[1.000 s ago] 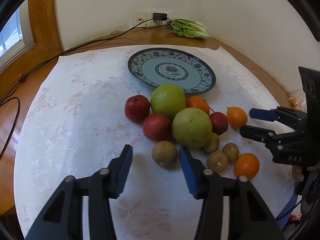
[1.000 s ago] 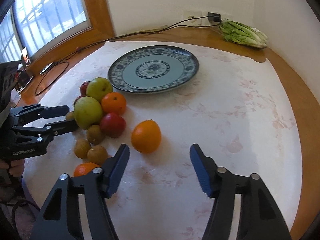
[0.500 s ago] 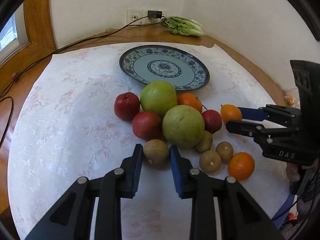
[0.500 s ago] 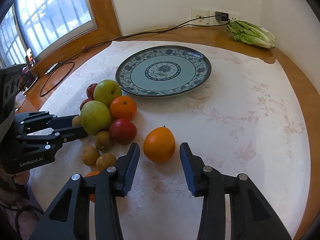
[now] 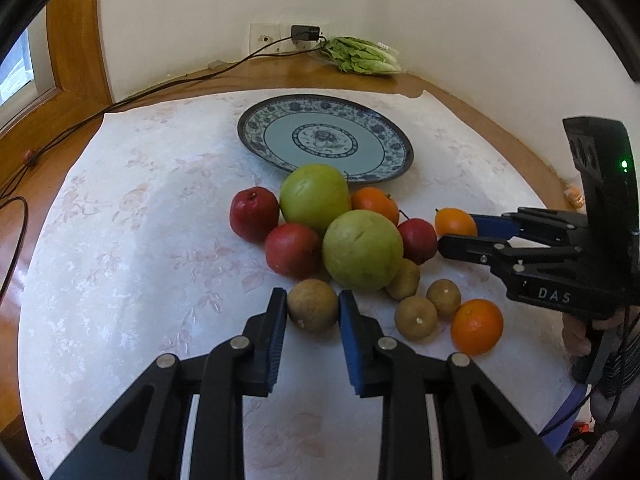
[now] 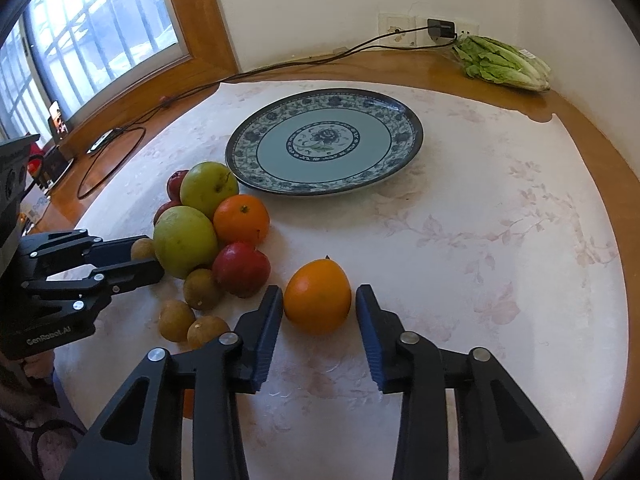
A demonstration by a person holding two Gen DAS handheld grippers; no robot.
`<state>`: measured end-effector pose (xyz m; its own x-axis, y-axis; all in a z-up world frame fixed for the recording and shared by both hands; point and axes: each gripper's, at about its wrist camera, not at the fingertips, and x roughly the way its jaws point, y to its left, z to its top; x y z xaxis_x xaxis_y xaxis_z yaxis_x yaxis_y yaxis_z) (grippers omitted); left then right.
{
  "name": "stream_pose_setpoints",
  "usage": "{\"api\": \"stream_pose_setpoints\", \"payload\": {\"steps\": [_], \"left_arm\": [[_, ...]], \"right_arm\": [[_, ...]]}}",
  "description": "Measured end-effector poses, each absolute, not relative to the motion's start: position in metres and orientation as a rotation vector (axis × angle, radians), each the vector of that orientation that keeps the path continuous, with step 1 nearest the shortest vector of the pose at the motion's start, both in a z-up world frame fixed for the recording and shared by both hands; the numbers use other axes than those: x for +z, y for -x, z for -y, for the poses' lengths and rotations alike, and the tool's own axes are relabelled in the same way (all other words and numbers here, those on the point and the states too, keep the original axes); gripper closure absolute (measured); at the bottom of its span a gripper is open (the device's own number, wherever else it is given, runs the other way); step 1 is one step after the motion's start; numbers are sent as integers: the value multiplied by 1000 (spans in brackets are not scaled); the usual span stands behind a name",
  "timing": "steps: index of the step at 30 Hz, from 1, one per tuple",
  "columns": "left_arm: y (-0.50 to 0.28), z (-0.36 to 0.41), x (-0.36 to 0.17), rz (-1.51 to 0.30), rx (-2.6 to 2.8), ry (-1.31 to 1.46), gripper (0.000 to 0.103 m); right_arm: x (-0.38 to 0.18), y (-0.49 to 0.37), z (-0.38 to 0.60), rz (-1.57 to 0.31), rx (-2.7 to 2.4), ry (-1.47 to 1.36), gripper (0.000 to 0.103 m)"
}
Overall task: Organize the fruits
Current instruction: 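Close the left gripper on a brown kiwi while the right gripper grasps a large orange, then carry the kiwi in the left gripper over the plate while the right gripper carries the orange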
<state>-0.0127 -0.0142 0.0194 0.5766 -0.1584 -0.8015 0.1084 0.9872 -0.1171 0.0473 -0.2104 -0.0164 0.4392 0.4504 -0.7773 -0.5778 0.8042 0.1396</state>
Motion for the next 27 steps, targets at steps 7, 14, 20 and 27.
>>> {"api": "stream_pose_setpoints", "payload": {"steps": [7,14,20,27], "left_arm": [[13,12,19,-949,-149,69,76],[17,7,26,-932,-139,77,76],[17,4,40,-911,-133,65,76],[6,-3,53,-910,-139,118,76]], "right_arm": [[-17,-47,211,-914,654,164,69],[-10,-45,212,-915,643,199,69],[2,-46,211,-905,649,190,69],[16,-46,206,-874,651,200,69]]}}
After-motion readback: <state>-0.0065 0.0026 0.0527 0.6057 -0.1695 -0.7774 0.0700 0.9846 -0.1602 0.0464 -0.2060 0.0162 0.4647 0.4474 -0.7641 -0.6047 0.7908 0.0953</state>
